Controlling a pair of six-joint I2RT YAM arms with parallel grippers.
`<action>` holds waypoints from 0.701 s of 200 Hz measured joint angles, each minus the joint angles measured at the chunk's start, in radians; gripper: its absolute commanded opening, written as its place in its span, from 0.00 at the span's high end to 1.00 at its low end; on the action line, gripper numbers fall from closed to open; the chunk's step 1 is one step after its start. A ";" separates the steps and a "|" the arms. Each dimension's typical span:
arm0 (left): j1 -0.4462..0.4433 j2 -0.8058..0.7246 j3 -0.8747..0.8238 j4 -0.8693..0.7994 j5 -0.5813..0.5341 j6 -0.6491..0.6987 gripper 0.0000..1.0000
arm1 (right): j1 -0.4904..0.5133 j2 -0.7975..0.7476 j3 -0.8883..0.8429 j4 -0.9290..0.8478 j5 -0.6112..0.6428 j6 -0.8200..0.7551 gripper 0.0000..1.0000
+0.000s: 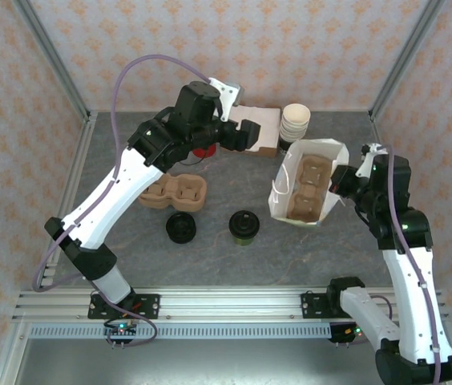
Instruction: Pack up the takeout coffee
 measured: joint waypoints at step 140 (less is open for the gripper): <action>-0.020 0.061 0.029 -0.123 -0.080 -0.064 0.14 | 0.000 0.108 -0.025 0.006 -0.078 0.100 1.00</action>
